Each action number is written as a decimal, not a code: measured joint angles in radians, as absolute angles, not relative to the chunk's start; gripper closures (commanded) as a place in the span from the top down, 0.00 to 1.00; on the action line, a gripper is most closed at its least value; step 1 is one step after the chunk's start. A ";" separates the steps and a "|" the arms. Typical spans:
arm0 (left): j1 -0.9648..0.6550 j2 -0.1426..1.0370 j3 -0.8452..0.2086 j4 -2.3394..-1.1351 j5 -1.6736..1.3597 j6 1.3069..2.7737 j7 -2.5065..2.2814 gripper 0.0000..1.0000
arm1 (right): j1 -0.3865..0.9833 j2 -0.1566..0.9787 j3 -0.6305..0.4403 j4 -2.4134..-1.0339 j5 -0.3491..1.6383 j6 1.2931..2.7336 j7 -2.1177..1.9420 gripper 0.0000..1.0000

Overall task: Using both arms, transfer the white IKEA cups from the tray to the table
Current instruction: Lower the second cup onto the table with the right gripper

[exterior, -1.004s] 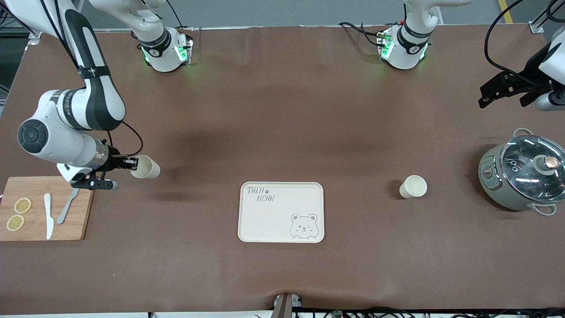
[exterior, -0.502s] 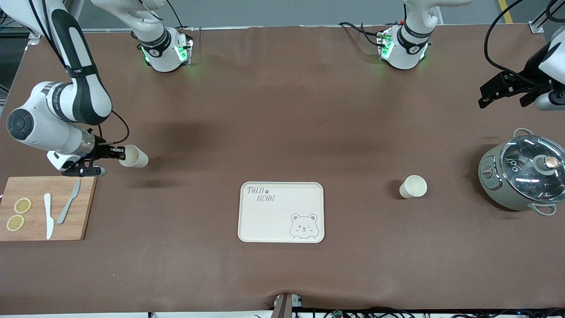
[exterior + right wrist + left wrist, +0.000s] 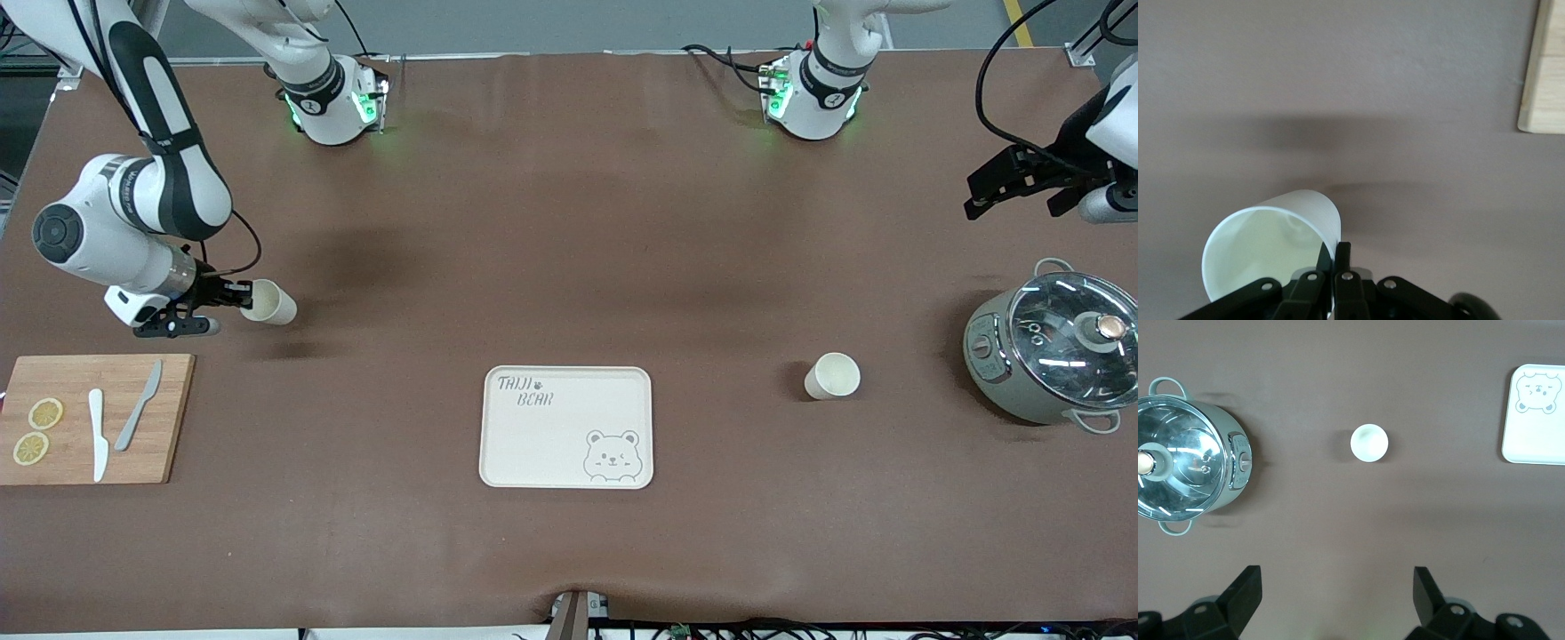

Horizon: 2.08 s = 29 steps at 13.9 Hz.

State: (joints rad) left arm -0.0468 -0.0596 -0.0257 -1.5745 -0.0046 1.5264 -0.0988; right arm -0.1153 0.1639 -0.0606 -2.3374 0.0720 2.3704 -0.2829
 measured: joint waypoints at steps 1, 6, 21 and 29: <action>-0.047 -0.059 -0.026 -1.575 -0.005 1.526 -0.099 1.00 | -0.125 0.164 -0.061 -2.356 0.072 2.394 -0.295 0.00; -0.047 -0.048 -0.026 -1.569 -0.005 1.531 -0.099 1.00 | -0.132 0.164 -0.059 -2.400 0.072 2.444 -0.309 0.00; -0.047 -0.043 -0.025 -1.567 -0.005 1.532 -0.099 1.00 | -0.136 0.165 -0.059 -2.413 0.072 2.461 -0.309 0.16; -0.047 -0.044 -0.026 -1.559 -0.005 1.515 -0.099 1.00 | -0.137 0.166 -0.059 -2.417 0.071 2.462 -0.309 1.00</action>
